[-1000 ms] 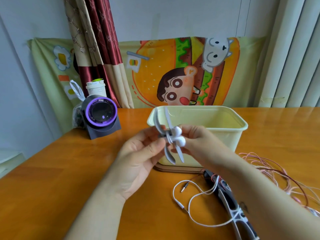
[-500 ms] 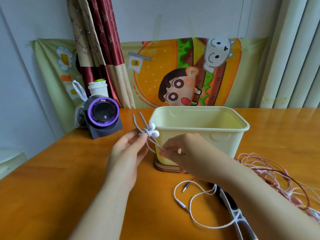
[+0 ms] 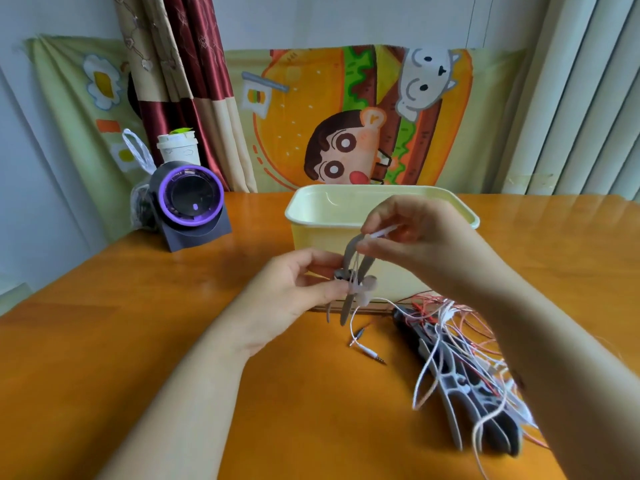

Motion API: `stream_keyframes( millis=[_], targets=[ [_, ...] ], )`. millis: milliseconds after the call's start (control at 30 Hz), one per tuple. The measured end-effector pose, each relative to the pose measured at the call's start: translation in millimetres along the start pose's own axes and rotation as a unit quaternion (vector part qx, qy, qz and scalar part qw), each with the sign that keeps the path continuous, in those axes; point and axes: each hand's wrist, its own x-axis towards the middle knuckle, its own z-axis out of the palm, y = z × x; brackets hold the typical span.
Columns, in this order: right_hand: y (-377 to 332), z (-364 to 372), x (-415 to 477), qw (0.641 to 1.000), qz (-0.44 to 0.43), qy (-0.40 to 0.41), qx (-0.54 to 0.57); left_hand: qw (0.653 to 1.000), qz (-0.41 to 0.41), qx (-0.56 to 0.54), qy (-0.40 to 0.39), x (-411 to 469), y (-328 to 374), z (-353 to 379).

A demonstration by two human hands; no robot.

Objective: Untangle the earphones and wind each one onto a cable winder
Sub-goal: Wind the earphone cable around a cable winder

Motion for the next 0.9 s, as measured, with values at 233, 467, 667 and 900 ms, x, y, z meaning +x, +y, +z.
stream_keyframes(
  millis=[233, 467, 667, 900],
  targets=[
    [31, 0, -8, 0.902, 0.154, 0.036, 0.401, 0.987, -0.007, -0.107, -0.124, -1, -7, 2],
    [37, 33, -18, 0.863, 0.205, 0.048, 0.46, 0.9, 0.015, -0.434, -0.045, 2, 3, 7],
    [21, 49, -21, 0.955, 0.177, -0.04, 0.233, 0.865, -0.038, -0.46, 0.196, 8, -3, -1],
    [-25, 35, -9, 0.995, -0.005, -0.071, -0.069, 0.95, -0.006, -0.204, 0.235, 10, -14, -9]
  ],
)
